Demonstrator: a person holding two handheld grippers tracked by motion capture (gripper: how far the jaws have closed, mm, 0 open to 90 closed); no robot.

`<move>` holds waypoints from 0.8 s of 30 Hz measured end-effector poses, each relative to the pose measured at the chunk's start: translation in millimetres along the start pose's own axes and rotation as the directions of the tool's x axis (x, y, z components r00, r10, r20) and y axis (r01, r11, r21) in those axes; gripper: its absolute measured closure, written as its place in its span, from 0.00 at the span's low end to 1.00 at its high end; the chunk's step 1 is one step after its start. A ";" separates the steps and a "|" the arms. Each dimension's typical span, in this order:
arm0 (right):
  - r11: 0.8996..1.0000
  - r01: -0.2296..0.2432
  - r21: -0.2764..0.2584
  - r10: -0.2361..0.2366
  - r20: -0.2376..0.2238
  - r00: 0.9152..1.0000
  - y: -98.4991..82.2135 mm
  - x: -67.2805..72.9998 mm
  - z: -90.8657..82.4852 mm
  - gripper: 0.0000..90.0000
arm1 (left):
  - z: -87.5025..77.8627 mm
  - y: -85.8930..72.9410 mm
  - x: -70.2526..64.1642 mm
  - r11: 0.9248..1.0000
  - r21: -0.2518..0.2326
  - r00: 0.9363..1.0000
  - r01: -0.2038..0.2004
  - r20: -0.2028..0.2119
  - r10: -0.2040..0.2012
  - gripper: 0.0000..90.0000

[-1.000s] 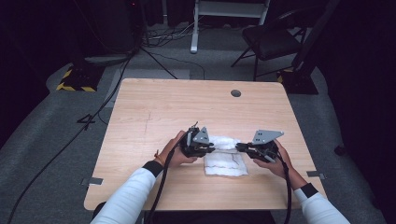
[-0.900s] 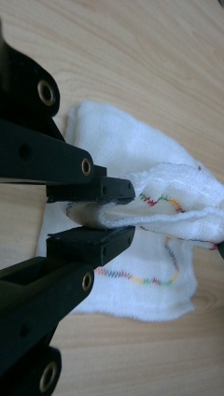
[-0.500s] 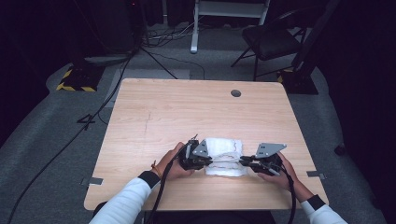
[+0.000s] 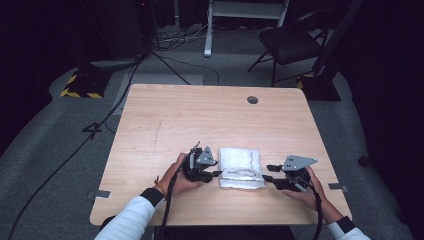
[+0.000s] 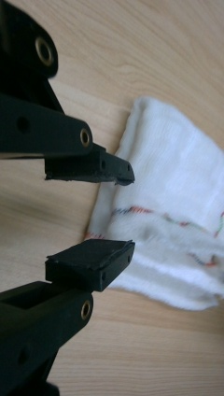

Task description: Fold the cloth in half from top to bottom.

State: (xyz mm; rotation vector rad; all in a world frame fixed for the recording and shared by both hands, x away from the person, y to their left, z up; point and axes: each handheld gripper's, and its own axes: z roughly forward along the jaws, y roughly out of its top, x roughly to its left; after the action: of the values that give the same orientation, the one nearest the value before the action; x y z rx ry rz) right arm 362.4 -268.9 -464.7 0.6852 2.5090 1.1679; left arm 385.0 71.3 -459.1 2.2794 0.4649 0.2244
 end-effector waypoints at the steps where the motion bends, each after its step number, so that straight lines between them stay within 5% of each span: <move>1: 1.000 -0.008 -0.008 0.008 0.010 1.000 1.8 -2.2 -0.3 0.60 | 2.3 2.2 2.4 1.000 0.002 1.000 0.002 -0.001 -0.002 0.64; 9: 0.999 -0.003 0.038 0.000 0.091 0.996 21.0 -19.0 29.7 0.48 | 36.1 23.3 12.7 0.998 0.048 1.000 -0.026 -0.001 0.026 0.55; 12: 0.997 -0.019 0.070 0.013 0.085 0.996 22.7 -20.0 41.9 0.43 | 44.2 22.8 11.1 0.996 0.078 0.999 -0.035 0.028 0.033 0.55; 17: 0.991 0.051 0.120 -0.059 0.063 0.996 17.1 -6.2 46.2 0.42 | 44.2 19.2 5.4 0.995 0.097 0.998 -0.034 0.064 0.028 0.55; 24: 0.992 0.045 0.115 -0.049 0.035 0.998 8.4 3.4 40.2 0.44 | 45.5 13.1 -5.1 0.987 0.134 0.996 -0.083 0.036 0.079 0.46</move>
State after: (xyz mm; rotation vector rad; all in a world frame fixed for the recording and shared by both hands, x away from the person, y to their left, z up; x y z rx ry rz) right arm 380.0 -236.9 -483.8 0.6662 2.5616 0.9923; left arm 397.4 30.6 -480.4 2.4341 0.3815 0.2034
